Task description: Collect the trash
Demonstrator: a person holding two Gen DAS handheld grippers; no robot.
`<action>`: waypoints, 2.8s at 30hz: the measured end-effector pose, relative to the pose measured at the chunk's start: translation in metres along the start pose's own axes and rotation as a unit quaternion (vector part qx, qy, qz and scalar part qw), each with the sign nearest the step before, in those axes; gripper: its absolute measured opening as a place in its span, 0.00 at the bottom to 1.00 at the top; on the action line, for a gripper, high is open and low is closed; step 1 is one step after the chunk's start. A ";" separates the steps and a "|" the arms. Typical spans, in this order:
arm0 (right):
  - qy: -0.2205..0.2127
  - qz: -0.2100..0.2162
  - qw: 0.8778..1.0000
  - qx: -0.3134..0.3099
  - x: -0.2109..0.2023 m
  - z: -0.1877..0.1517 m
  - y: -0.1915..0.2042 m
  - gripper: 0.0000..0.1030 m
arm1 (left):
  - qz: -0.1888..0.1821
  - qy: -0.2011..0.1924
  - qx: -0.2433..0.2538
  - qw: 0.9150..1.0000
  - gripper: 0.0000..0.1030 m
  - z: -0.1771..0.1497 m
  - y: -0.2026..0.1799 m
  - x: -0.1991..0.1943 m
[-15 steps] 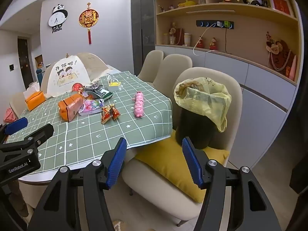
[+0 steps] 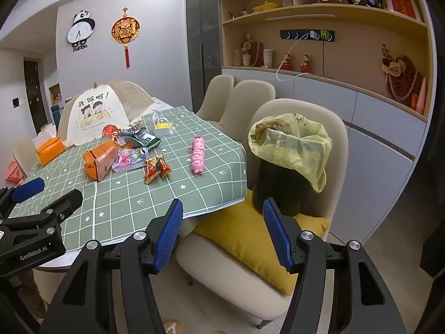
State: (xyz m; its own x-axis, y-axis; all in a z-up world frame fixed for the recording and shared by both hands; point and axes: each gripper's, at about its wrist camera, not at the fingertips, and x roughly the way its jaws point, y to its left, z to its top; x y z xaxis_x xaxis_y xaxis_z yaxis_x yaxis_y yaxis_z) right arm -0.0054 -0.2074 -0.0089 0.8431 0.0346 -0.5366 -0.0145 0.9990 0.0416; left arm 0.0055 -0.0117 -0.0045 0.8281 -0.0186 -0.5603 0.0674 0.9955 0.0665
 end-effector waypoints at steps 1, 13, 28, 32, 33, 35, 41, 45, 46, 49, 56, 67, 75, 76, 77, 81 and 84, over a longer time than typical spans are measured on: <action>0.000 0.000 1.000 0.000 0.000 0.000 -0.001 0.55 | -0.001 0.001 0.000 1.000 0.86 0.000 0.000 0.000; -0.002 0.001 1.000 0.001 -0.001 -0.001 -0.002 0.55 | -0.003 0.000 0.002 1.000 0.86 0.002 -0.001 -0.001; -0.001 -0.001 1.000 0.005 -0.002 -0.001 -0.005 0.55 | -0.004 -0.002 0.002 1.000 0.86 0.002 0.000 0.000; 0.000 0.001 1.000 0.005 -0.001 -0.001 -0.006 0.55 | -0.003 -0.001 0.001 1.000 0.86 0.002 0.000 -0.001; 0.000 0.002 1.000 0.004 -0.001 -0.001 -0.006 0.55 | -0.003 0.000 0.001 1.000 0.86 0.002 0.000 -0.001; 0.001 0.002 1.000 0.002 0.000 -0.001 -0.005 0.55 | -0.003 0.001 0.000 1.000 0.86 0.002 0.001 -0.001; 0.000 0.002 1.000 0.000 0.000 -0.002 -0.003 0.55 | -0.004 0.000 0.001 1.000 0.86 0.001 0.001 -0.001; 0.001 0.003 1.000 0.000 0.000 -0.002 -0.003 0.55 | -0.004 0.000 0.001 1.000 0.86 0.001 0.000 -0.001; 0.001 0.003 1.000 0.000 0.000 -0.002 -0.003 0.55 | -0.004 0.000 0.000 1.000 0.86 0.001 0.000 -0.001; 0.000 0.003 1.000 0.000 0.000 -0.002 -0.003 0.55 | -0.005 0.000 0.001 1.000 0.86 0.001 0.000 -0.001; 0.000 0.002 1.000 0.001 0.000 -0.001 -0.003 0.55 | -0.005 0.000 0.000 1.000 0.86 0.001 0.000 -0.001; 0.003 0.003 1.000 0.002 0.001 -0.002 -0.001 0.55 | -0.006 0.001 -0.002 1.000 0.86 0.000 0.000 -0.001; 0.009 0.001 1.000 -0.003 0.004 -0.001 0.007 0.55 | -0.011 0.004 -0.008 1.000 0.86 -0.001 0.009 0.003; 0.009 0.000 1.000 -0.003 0.005 0.000 0.008 0.55 | -0.012 0.006 -0.009 1.000 0.86 0.000 0.012 0.005; 0.011 0.000 1.000 -0.002 0.007 0.000 0.009 0.55 | -0.012 0.007 -0.011 1.000 0.86 0.000 0.014 0.007; 0.019 0.000 1.000 -0.001 0.016 0.003 0.015 0.55 | -0.021 0.016 -0.019 0.999 0.86 0.005 0.035 0.021; 0.030 -0.003 1.000 -0.007 0.029 0.007 0.025 0.55 | -0.019 0.030 -0.031 0.999 0.86 0.010 0.061 0.042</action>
State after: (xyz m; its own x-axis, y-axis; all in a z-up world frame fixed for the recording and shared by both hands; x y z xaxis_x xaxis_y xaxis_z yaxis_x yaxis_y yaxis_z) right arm 0.0224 -0.1813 -0.0174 0.8100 0.0303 -0.5857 -0.0180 0.9995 0.0268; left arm 0.0498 0.0476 -0.0152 0.7910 -0.0525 -0.6096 0.0619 0.9981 -0.0056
